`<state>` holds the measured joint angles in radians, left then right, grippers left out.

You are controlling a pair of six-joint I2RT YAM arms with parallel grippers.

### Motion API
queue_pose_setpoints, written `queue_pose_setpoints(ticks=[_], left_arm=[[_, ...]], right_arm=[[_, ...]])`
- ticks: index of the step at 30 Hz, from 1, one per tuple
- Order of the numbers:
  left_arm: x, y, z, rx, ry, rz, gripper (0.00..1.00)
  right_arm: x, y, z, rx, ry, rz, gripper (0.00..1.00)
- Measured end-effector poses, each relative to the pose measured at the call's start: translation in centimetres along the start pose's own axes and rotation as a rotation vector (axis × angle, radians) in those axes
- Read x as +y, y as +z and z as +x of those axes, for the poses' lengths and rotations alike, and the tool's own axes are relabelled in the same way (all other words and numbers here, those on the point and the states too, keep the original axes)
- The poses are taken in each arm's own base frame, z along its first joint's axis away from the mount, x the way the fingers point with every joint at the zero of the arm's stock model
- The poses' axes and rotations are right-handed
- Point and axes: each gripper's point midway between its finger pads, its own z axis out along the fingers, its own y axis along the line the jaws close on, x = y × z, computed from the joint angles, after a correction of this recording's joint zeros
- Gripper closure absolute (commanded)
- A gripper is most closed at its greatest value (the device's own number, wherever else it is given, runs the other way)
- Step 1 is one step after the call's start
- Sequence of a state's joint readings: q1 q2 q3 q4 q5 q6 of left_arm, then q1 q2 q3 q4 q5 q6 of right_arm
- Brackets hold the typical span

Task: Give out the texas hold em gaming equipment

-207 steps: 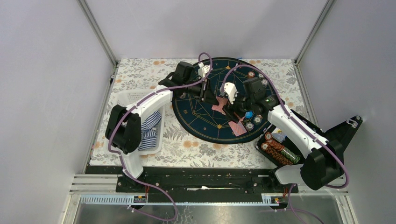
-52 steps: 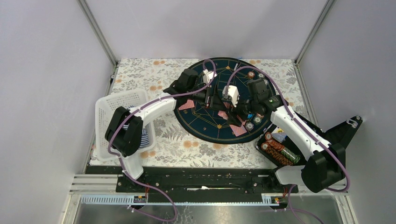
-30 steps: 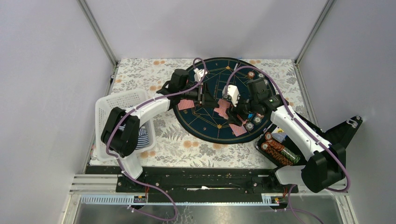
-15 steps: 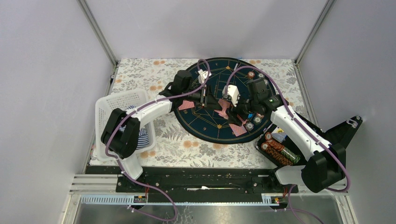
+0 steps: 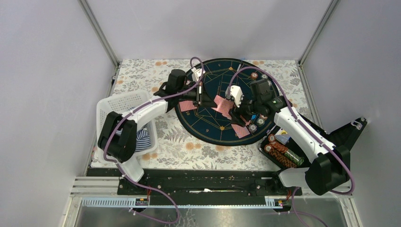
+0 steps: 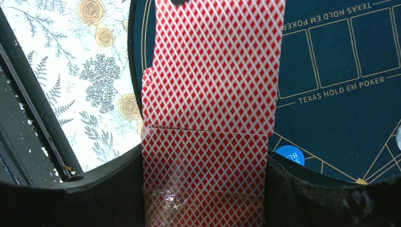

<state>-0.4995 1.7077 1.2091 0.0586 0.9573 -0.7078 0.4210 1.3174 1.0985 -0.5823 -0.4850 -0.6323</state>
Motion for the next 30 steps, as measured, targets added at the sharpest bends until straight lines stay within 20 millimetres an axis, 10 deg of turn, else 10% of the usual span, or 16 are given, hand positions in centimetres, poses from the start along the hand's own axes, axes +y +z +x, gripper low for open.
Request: queue_pose_setpoints(ticks=[16, 24, 30], left_arm=[[3.2, -5.3, -7.8, -0.272, -0.007, -0.094, 1.00], [6.3, 0.2, -12.7, -0.321, -0.017, -0.141, 1.00], [7.4, 8.2, -13.2, -0.315, -0.041, -0.155, 1.00]], right_arm=[[-7.1, -4.0, -0.1, -0.090, 0.167, 0.199, 1.00], [-11.1, -6.9, 0.2, -0.173, 0.296, 0.315, 1.00], [-12.7, -8.3, 0.1, -0.213, 0.336, 0.369, 1.00]])
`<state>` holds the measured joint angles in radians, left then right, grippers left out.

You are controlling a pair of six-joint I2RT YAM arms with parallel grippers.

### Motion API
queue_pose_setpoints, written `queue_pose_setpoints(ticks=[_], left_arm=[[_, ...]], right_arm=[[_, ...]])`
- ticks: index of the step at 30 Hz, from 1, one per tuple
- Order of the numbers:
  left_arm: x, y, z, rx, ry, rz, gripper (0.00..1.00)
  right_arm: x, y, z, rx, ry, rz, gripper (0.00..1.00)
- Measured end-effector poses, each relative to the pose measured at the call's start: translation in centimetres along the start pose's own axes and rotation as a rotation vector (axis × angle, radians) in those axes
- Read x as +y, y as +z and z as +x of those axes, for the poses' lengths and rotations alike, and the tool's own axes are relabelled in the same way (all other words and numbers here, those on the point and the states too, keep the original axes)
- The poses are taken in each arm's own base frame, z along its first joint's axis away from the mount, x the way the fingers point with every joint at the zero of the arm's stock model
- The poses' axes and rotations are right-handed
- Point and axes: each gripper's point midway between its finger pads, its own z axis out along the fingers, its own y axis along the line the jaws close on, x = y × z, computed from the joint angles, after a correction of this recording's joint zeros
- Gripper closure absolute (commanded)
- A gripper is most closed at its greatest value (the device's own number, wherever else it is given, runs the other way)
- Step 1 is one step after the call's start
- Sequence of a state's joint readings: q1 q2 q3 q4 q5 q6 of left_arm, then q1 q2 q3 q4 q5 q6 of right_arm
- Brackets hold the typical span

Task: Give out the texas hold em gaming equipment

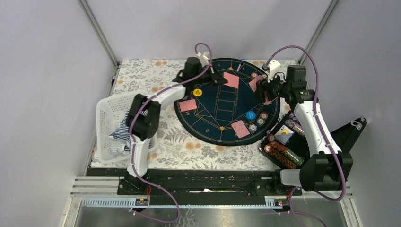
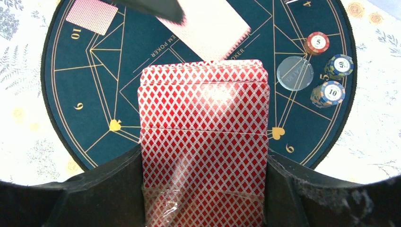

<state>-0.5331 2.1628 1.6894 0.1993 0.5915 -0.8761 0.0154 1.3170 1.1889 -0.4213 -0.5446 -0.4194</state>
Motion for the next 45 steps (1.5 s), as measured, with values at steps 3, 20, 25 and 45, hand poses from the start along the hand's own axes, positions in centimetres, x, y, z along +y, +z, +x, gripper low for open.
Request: queue_pose_setpoints(ticks=[3, 20, 25, 45], left_arm=[[-0.7, 3.7, 1.2, 0.008, -0.013, 0.028, 1.00], [4.0, 16.8, 9.9, 0.034, -0.095, 0.049, 0.98], [5.5, 17.3, 9.3, -0.021, -0.096, 0.007, 0.95], [3.2, 19.4, 9.0, -0.117, -0.022, 0.054, 0.65]], right_arm=[[-0.2, 0.0, -0.2, -0.008, 0.008, 0.006, 1.00], [-1.5, -0.7, 0.1, -0.021, 0.053, 0.028, 1.00], [-1.5, -0.8, 0.1, -0.022, 0.056, 0.026, 1.00], [-1.2, -0.8, -0.1, -0.029, 0.057, 0.009, 1.00]])
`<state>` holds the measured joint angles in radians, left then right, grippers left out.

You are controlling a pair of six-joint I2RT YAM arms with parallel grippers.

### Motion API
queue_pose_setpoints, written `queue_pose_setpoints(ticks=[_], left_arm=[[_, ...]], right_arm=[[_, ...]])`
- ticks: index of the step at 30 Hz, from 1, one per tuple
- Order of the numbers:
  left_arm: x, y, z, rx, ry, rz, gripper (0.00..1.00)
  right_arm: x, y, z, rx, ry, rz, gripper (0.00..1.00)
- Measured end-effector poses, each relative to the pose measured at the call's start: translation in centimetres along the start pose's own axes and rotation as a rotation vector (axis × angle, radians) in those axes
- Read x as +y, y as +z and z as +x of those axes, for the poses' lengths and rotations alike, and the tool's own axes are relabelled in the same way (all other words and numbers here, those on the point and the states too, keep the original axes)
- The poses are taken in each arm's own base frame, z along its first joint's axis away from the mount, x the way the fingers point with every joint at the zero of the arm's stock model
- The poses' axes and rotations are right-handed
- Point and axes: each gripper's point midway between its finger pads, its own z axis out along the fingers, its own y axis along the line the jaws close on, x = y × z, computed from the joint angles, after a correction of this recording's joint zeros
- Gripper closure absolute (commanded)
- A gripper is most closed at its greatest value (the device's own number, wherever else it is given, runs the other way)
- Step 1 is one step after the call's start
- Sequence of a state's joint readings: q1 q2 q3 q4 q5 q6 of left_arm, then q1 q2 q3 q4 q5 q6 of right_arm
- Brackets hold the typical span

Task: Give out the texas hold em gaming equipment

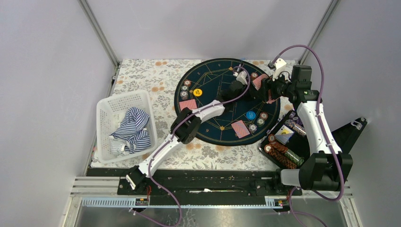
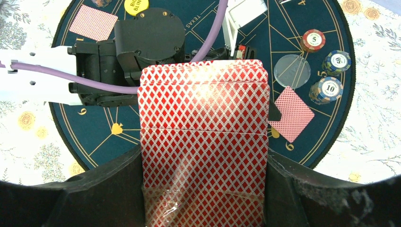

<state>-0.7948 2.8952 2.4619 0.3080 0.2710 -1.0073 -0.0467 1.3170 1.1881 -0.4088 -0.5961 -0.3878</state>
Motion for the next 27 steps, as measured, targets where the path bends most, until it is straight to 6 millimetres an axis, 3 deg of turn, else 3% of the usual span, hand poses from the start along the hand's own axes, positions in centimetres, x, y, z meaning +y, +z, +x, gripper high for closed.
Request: queue_pose_setpoints(ticks=[3, 12, 15, 23, 27], left_arm=[[0.4, 0.1, 0.3, 0.000, 0.005, -0.009, 0.48], [2.1, 0.0, 0.1, -0.012, 0.024, -0.076, 0.38], [2.5, -0.2, -0.3, -0.019, 0.052, -0.112, 0.27], [1.5, -3.1, -2.8, -0.005, 0.162, -0.269, 0.03], [0.9, -5.7, -4.4, 0.008, 0.172, -0.321, 0.01]], right_arm=[[0.0, 0.0, 0.0, 0.000, 0.000, 0.000, 1.00], [0.2, 0.0, -0.1, -0.004, 0.001, -0.010, 1.00], [0.3, 0.0, -0.1, -0.006, 0.001, -0.017, 1.00], [0.3, 0.1, -0.1, -0.006, 0.001, -0.018, 1.00], [0.3, 0.1, -0.1, -0.006, 0.001, -0.019, 1.00]])
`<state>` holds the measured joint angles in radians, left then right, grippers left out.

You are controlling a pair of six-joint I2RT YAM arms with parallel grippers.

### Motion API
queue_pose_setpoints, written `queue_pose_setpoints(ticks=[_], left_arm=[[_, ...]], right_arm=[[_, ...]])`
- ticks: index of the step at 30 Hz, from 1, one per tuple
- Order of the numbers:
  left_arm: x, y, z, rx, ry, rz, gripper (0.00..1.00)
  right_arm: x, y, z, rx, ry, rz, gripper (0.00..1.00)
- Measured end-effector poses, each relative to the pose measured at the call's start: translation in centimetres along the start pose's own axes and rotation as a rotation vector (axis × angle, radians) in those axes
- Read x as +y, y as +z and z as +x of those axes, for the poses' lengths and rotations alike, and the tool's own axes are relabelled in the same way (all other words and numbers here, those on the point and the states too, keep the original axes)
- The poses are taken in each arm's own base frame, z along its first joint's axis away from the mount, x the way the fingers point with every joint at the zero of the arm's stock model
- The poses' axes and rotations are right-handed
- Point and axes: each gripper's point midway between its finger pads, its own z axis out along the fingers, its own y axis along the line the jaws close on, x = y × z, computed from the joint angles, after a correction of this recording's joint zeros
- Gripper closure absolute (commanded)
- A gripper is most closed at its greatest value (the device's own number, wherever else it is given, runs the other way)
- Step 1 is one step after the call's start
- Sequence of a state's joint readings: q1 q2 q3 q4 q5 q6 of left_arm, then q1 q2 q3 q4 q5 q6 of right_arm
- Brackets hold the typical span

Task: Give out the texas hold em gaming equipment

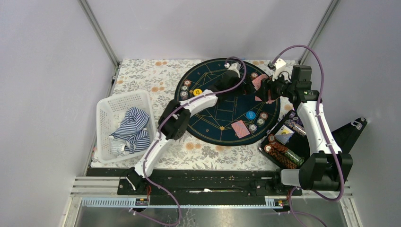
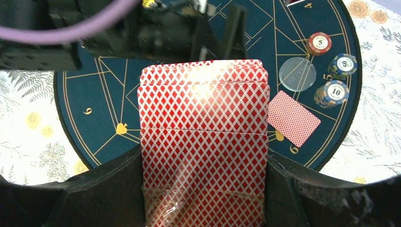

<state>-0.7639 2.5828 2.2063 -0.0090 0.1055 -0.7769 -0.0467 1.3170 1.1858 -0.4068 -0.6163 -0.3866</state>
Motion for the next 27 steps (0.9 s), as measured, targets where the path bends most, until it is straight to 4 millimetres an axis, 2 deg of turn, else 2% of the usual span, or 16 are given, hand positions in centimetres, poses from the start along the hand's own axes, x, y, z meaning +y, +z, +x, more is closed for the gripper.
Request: queue_pose_setpoints(ticks=[3, 6, 8, 10, 14, 16, 18, 20, 22, 26, 27], left_arm=[[1.4, -2.7, -1.4, 0.015, -0.001, -0.034, 0.01], [3.4, -6.3, -3.0, 0.032, -0.005, -0.070, 0.01], [4.8, -9.4, -5.0, 0.027, 0.004, -0.095, 0.01], [5.3, -12.4, -7.2, 0.013, 0.022, -0.104, 0.01], [4.7, -18.6, -12.0, -0.043, 0.085, -0.079, 0.01], [3.5, -21.8, -14.1, -0.064, 0.137, -0.050, 0.01], [1.9, -24.4, -15.3, -0.067, 0.186, 0.003, 0.01], [0.3, -26.5, -15.4, -0.052, 0.224, 0.070, 0.01], [-0.9, -28.0, -14.4, -0.004, 0.236, 0.143, 0.01], [-1.8, -29.1, -10.8, 0.119, 0.198, 0.258, 0.01], [-1.7, -29.0, -8.9, 0.174, 0.165, 0.286, 0.01]], right_arm=[[0.2, 0.0, -0.1, -0.003, -0.001, -0.011, 1.00], [0.5, 0.0, -0.1, -0.008, -0.001, -0.029, 1.00], [0.7, 0.1, 0.0, -0.008, -0.002, -0.041, 1.00], [1.0, 0.1, 0.1, -0.009, -0.003, -0.058, 1.00], [1.8, 0.3, 0.2, -0.002, -0.019, -0.085, 1.00], [2.9, 0.7, 0.5, 0.012, -0.036, -0.116, 1.00], [4.5, 1.2, 0.8, 0.025, -0.063, -0.164, 1.00], [6.5, 1.6, 1.4, 0.048, -0.093, -0.224, 1.00], [8.1, 2.0, 2.1, 0.071, -0.122, -0.273, 1.00], [11.1, 2.5, 3.9, 0.119, -0.170, -0.361, 1.00], [11.7, 2.6, 4.3, 0.130, -0.181, -0.380, 1.00]])
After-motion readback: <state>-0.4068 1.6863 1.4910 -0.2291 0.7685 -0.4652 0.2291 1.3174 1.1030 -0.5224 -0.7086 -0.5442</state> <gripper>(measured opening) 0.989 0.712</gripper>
